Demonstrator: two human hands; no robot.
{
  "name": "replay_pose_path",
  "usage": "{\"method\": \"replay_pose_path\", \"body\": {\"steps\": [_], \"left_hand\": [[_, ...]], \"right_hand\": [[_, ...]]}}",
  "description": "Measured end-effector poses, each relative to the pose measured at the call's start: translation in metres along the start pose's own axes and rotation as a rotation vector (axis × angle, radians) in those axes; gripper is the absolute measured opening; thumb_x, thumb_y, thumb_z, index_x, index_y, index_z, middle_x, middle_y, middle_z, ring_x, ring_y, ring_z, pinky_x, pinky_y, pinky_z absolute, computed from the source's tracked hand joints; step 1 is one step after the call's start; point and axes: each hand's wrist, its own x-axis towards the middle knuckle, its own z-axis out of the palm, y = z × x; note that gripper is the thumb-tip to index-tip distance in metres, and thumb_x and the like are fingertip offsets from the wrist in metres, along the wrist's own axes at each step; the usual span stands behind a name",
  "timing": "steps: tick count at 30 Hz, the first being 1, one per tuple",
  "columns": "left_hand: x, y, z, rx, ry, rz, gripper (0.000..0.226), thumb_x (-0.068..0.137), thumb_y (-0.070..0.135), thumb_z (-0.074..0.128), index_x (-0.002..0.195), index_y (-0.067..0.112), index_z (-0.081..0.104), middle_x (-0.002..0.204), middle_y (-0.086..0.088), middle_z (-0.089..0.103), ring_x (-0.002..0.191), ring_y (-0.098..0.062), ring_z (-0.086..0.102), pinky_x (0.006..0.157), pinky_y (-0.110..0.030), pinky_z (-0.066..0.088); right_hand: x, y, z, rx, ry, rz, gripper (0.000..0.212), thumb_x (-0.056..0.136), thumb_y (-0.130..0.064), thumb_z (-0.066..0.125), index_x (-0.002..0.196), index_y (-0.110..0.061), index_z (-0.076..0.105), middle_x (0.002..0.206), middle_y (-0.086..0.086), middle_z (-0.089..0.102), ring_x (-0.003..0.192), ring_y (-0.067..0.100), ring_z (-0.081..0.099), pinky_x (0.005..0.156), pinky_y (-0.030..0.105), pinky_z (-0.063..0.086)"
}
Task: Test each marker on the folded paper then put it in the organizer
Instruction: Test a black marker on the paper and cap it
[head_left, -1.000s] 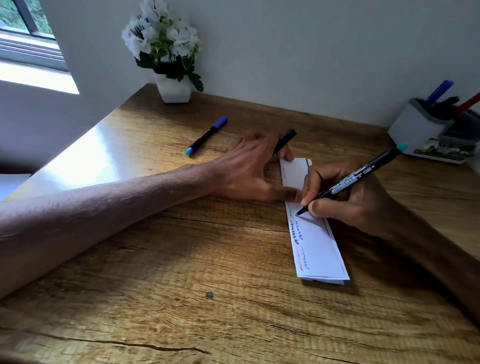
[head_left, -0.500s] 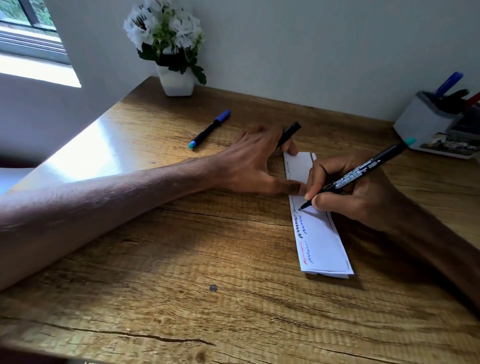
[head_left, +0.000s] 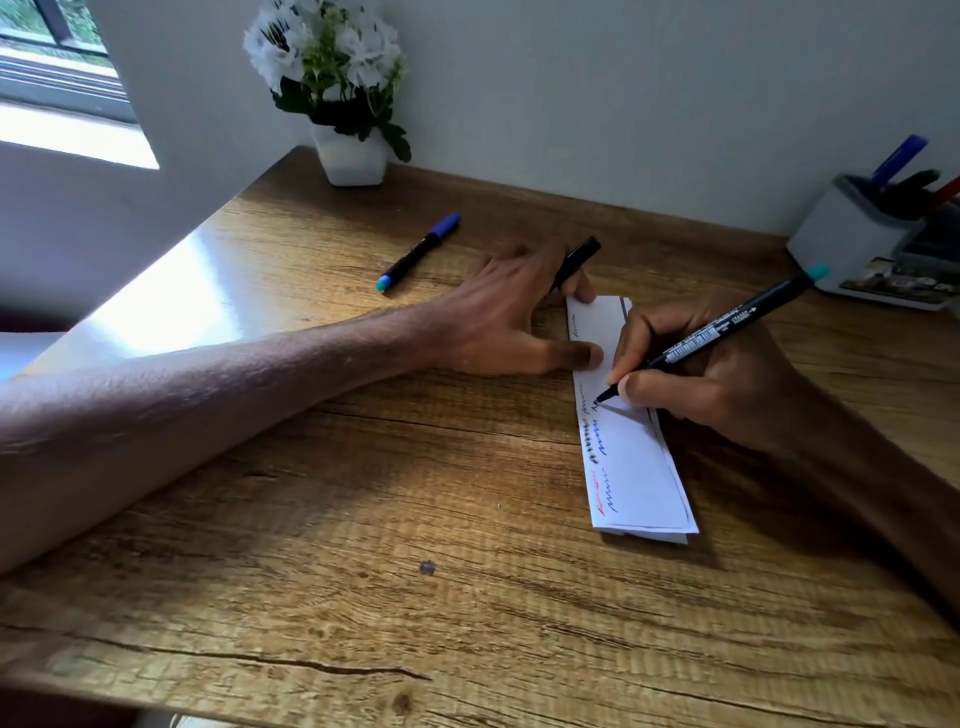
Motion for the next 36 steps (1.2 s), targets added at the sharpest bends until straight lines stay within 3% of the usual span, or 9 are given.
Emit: {"method": "replay_pose_path", "body": {"steps": [2, 6, 10, 13, 17, 21, 26, 30, 36], "left_hand": [[0.0004, -0.0004, -0.0001, 0.002, 0.002, 0.007, 0.055, 0.089, 0.053, 0.071, 0.131, 0.028, 0.047, 0.138, 0.007, 0.052, 0.13, -0.01, 0.037, 0.102, -0.027, 0.022], [0.0004, -0.0009, -0.0002, 0.01, -0.002, 0.003, 0.059, 0.084, 0.062, 0.068, 0.128, 0.03, 0.047, 0.138, 0.007, 0.053, 0.131, -0.013, 0.038, 0.104, -0.028, 0.021], [0.0006, -0.0003, -0.0002, 0.006, -0.012, 0.003, 0.064, 0.08, 0.064, 0.063, 0.13, 0.029, 0.046, 0.135, 0.01, 0.052, 0.124, -0.007, 0.037, 0.106, -0.031, 0.025], [0.0005, 0.0007, -0.0009, 0.013, -0.022, -0.003, 0.067, 0.076, 0.066, 0.059, 0.129, 0.029, 0.046, 0.137, 0.009, 0.052, 0.125, -0.009, 0.039, 0.104, -0.029, 0.023], [-0.0003, 0.0002, -0.001, 0.0, -0.017, 0.005, 0.065, 0.081, 0.063, 0.064, 0.131, 0.026, 0.046, 0.13, 0.012, 0.05, 0.121, -0.006, 0.037, 0.103, -0.027, 0.022], [-0.0012, 0.0008, -0.0007, 0.002, -0.008, 0.006, 0.068, 0.08, 0.063, 0.064, 0.133, 0.024, 0.047, 0.136, 0.008, 0.052, 0.121, -0.005, 0.036, 0.102, -0.026, 0.021], [-0.0016, 0.0018, -0.0013, 0.017, -0.003, 0.005, 0.058, 0.09, 0.051, 0.071, 0.134, 0.023, 0.046, 0.136, 0.009, 0.049, 0.122, -0.003, 0.032, 0.101, -0.024, 0.018], [-0.0023, 0.0044, -0.0021, 0.014, 0.0, 0.01, 0.058, 0.09, 0.05, 0.071, 0.135, 0.024, 0.046, 0.125, 0.016, 0.042, 0.119, -0.001, 0.031, 0.099, -0.022, 0.017], [-0.0026, 0.0049, -0.002, 0.022, -0.001, 0.012, 0.052, 0.09, 0.05, 0.071, 0.127, 0.027, 0.042, 0.122, 0.017, 0.039, 0.117, 0.001, 0.028, 0.099, -0.021, 0.014]], "right_hand": [[-0.0002, -0.001, -0.0001, -0.003, 0.004, 0.021, 0.004, 0.072, -0.012, 0.074, 0.072, -0.01, 0.071, 0.078, 0.004, 0.072, 0.065, 0.011, 0.065, 0.05, 0.017, 0.047], [-0.0001, -0.0024, 0.0003, -0.019, 0.016, 0.029, 0.003, 0.072, -0.009, 0.073, 0.072, -0.011, 0.071, 0.078, 0.006, 0.072, 0.066, 0.018, 0.066, 0.05, 0.029, 0.05], [-0.0005, -0.0035, -0.0015, -0.015, 0.015, 0.059, 0.008, 0.077, -0.003, 0.078, 0.075, -0.007, 0.072, 0.078, 0.003, 0.072, 0.065, 0.011, 0.067, 0.05, 0.014, 0.047], [-0.0007, -0.0055, -0.0019, -0.035, 0.027, 0.072, 0.015, 0.079, 0.009, 0.076, 0.075, -0.005, 0.072, 0.074, 0.007, 0.071, 0.06, 0.005, 0.065, 0.047, 0.011, 0.044], [-0.0009, -0.0073, -0.0008, -0.045, 0.04, 0.094, 0.009, 0.08, 0.007, 0.075, 0.077, -0.001, 0.073, 0.074, 0.005, 0.071, 0.057, 0.003, 0.064, 0.047, 0.01, 0.043], [-0.0015, -0.0088, -0.0008, -0.038, 0.054, 0.125, 0.007, 0.081, 0.006, 0.075, 0.08, -0.001, 0.074, 0.075, -0.003, 0.073, 0.055, 0.001, 0.063, 0.046, 0.009, 0.043], [-0.0014, -0.0098, -0.0012, -0.042, 0.076, 0.14, 0.007, 0.082, 0.002, 0.075, 0.08, -0.004, 0.074, 0.072, -0.003, 0.073, 0.044, 0.012, 0.057, 0.039, 0.024, 0.045], [-0.0011, -0.0099, -0.0016, -0.046, 0.085, 0.156, 0.006, 0.083, 0.002, 0.075, 0.08, -0.003, 0.074, 0.072, -0.01, 0.074, 0.042, 0.013, 0.056, 0.038, 0.025, 0.046], [0.0, -0.0094, -0.0016, -0.062, 0.094, 0.145, 0.007, 0.082, 0.001, 0.076, 0.079, -0.005, 0.075, 0.071, -0.002, 0.074, 0.04, 0.017, 0.057, 0.038, 0.028, 0.047]]}}
